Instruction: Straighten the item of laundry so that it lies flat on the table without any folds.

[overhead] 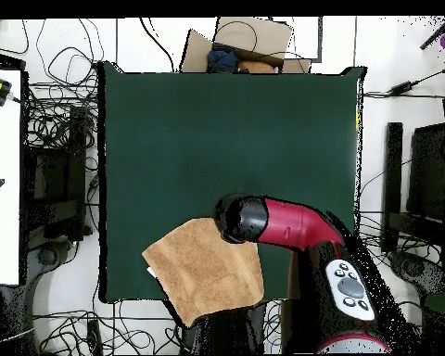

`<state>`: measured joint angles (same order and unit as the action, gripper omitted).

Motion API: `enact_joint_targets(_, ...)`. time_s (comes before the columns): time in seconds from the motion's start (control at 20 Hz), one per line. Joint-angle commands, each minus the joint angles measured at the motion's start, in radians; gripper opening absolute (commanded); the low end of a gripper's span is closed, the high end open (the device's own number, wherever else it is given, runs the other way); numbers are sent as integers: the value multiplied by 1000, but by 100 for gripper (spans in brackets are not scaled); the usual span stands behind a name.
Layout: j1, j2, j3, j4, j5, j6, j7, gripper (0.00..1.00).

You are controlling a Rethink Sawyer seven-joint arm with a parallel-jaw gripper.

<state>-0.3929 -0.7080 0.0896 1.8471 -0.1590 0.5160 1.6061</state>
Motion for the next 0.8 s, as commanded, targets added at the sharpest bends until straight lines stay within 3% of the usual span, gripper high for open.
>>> enact_joint_targets(0.05, -49, 56, 115, 21, -68, -38, -41, 100)
enact_joint_targets(0.8, -109, 237, 165, -21, -189, -214, -14, 100)
